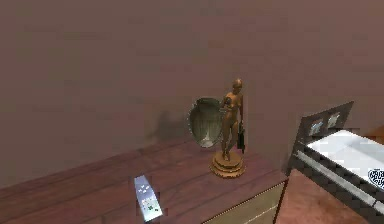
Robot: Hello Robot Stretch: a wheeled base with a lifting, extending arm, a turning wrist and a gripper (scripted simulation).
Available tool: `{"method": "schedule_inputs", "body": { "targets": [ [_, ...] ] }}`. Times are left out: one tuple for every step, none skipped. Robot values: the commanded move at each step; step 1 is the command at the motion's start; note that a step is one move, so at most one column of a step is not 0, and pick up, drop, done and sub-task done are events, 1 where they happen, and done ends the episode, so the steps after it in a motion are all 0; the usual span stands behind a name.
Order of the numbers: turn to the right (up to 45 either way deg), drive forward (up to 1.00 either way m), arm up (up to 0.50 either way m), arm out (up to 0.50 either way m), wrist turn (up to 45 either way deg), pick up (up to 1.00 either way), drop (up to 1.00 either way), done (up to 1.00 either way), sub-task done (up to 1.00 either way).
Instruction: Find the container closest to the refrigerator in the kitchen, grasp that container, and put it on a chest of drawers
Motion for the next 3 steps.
{"method": "schedule_inputs", "body": {
  "targets": [
    [0.0, 0.2, 0.0, 0.0, 0.0, 0.0, 0.0, 0.0, 0.0],
    [-45.0, 0.0, 0.0, 0.0, 0.0, 0.0, 0.0, 0.0, 0.0],
    [-45.0, 0.0, 0.0, 0.0, 0.0, 0.0, 0.0, 0.0, 0.0]
  ]
}}
